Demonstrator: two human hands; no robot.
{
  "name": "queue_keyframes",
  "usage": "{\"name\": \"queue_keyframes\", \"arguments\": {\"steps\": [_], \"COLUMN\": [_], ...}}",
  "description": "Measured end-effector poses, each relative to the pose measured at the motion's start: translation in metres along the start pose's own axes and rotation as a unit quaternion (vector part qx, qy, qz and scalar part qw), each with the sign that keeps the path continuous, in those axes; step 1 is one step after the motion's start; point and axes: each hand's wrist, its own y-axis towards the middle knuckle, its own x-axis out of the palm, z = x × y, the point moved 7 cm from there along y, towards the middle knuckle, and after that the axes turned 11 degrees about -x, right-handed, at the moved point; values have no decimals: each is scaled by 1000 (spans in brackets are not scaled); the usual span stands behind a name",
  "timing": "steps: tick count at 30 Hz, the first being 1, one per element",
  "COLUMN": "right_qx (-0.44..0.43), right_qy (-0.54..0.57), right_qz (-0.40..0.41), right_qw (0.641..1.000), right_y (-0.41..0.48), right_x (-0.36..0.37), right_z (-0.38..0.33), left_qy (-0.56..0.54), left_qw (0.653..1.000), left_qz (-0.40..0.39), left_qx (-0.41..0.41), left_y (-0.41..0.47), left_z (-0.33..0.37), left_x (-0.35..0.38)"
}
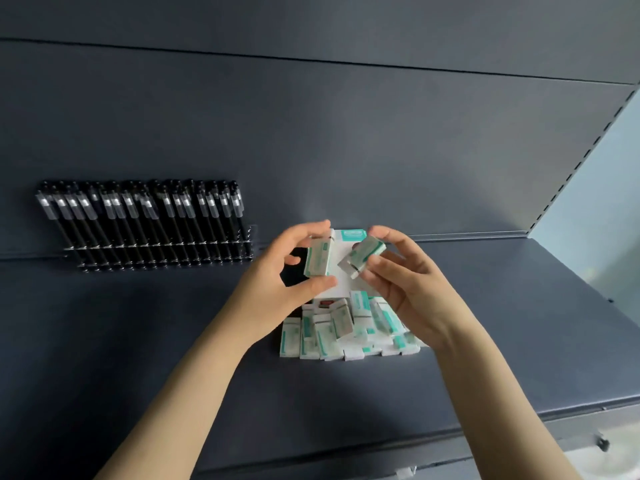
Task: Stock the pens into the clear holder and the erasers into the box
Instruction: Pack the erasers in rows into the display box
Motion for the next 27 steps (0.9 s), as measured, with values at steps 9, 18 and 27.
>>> {"name": "queue_keyframes", "arguments": {"steps": [9,18,27], "right_qx": [-15,-20,-38], "right_qy": [-100,-325,-579], "right_qz": [-32,-61,-85], "right_qw": [994,943,810], "right_y": [45,84,119], "right_x": [-61,-75,-57], "right_z": [-16,10,41], "left_qy": [-90,5,-41], "left_qw": [986,981,979], "left_qz": [78,110,47], "left_qx": [-115,-161,-194], "left_y": [47,68,80], "left_z": [-42,-94,-121], "left_x": [11,10,0]}}
